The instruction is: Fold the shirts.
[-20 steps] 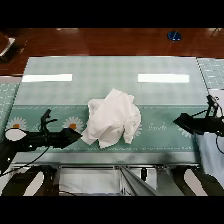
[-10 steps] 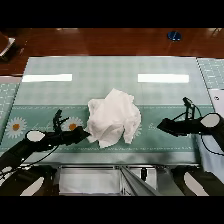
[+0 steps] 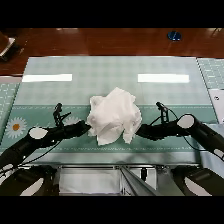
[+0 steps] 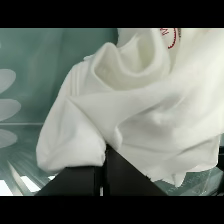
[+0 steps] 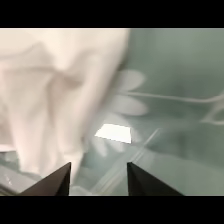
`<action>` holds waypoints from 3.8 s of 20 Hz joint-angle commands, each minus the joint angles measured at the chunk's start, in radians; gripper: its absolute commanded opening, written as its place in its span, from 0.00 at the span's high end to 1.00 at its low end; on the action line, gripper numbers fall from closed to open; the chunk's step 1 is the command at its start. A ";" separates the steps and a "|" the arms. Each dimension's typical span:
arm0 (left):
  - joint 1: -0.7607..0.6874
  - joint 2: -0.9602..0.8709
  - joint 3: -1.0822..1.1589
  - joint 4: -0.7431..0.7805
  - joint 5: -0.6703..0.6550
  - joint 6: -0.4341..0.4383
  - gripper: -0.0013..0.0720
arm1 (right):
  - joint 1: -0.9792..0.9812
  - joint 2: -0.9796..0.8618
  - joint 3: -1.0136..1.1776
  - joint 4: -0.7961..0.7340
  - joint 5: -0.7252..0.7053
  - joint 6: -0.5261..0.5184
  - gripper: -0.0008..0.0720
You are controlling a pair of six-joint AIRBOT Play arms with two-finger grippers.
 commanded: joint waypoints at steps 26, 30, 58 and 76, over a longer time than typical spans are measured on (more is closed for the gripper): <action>0.511 0.153 0.977 -0.009 -0.201 0.078 0.95 | -0.266 0.030 1.394 -0.450 0.404 -0.042 0.96; 0.597 0.190 1.244 0.052 -0.300 0.077 0.95 | -0.266 0.174 1.518 -0.546 0.442 -0.048 0.96; 0.483 -0.057 0.690 0.346 -0.076 0.069 0.95 | -0.269 -0.206 0.805 -0.346 -0.004 -0.035 0.96; 0.942 -0.212 0.578 0.544 -0.726 0.038 0.29 | -0.794 -0.229 0.814 -0.339 0.383 -0.074 0.42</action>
